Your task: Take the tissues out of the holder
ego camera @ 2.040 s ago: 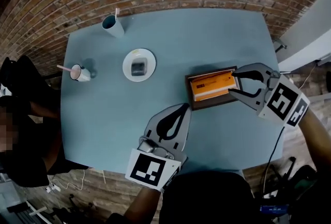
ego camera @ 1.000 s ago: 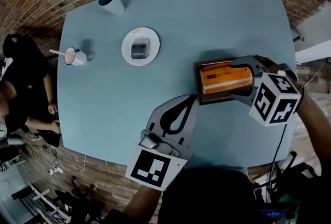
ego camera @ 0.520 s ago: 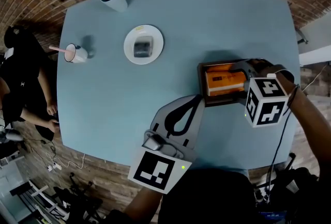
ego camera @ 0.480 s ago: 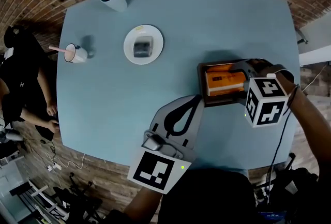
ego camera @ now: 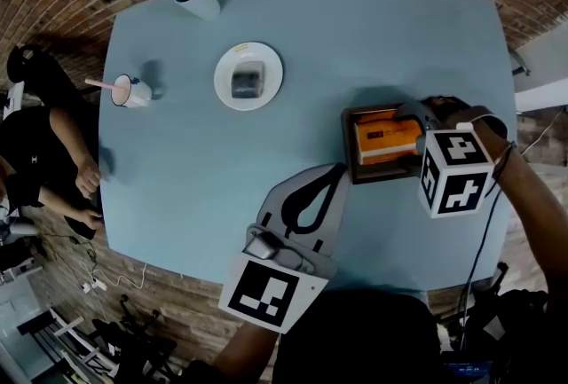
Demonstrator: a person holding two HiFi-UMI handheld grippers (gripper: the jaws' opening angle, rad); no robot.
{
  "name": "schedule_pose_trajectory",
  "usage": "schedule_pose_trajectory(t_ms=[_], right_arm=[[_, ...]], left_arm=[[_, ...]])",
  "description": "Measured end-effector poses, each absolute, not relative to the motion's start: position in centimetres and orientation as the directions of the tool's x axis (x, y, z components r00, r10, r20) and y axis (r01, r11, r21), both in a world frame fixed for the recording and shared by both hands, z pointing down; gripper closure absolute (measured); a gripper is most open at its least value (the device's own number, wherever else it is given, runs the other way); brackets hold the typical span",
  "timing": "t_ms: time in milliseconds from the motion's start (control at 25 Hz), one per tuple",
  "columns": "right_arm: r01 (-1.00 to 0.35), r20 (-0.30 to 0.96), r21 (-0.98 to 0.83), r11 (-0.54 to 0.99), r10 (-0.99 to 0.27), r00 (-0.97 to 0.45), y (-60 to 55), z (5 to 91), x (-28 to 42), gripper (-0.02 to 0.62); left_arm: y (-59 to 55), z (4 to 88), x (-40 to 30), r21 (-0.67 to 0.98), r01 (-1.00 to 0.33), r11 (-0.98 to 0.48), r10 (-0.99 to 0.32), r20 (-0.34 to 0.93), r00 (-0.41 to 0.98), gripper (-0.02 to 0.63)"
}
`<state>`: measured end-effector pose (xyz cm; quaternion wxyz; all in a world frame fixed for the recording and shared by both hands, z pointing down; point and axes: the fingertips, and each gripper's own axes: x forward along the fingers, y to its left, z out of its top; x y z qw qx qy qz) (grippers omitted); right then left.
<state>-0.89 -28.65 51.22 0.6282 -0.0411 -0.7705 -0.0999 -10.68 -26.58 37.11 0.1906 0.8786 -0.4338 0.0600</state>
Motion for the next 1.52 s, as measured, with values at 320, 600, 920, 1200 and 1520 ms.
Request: schedule_pose_trajectory(t_ms=[320, 600, 920, 1200, 1520], right_arm=[[0.17, 0.986, 0.083, 0.982, -0.056, -0.157, -28.8, 52.7, -0.9, 0.318], [0.146, 0.99, 0.074, 0.987, -0.055, -0.127, -28.5, 54.2, -1.0, 0.319], [0.133, 0.993, 0.052, 0.99, -0.038, -0.108, -28.5, 54.3, -1.0, 0.351], [0.096, 0.991, 0.029, 0.995, -0.016, -0.135, -28.6, 53.9, -1.1, 0.362], [0.065, 0.989, 0.016, 0.998, -0.007, -0.147, -28.5, 53.2, -1.0, 0.362]], left_arm=[[-26.5, 37.2, -10.7, 0.29, -0.785, -0.548, -0.739, 0.271, 0.616, 0.604], [-26.5, 37.0, -10.4, 0.287, -0.781, -0.554, -0.738, 0.266, 0.621, 0.604], [-26.3, 36.3, -9.8, 0.286, -0.774, -0.564, -0.734, 0.255, 0.629, 0.604], [-26.1, 36.0, -10.4, 0.277, -0.782, -0.558, -0.743, 0.255, 0.619, 0.604], [-26.0, 35.3, -10.8, 0.274, -0.786, -0.554, -0.749, 0.247, 0.614, 0.604]])
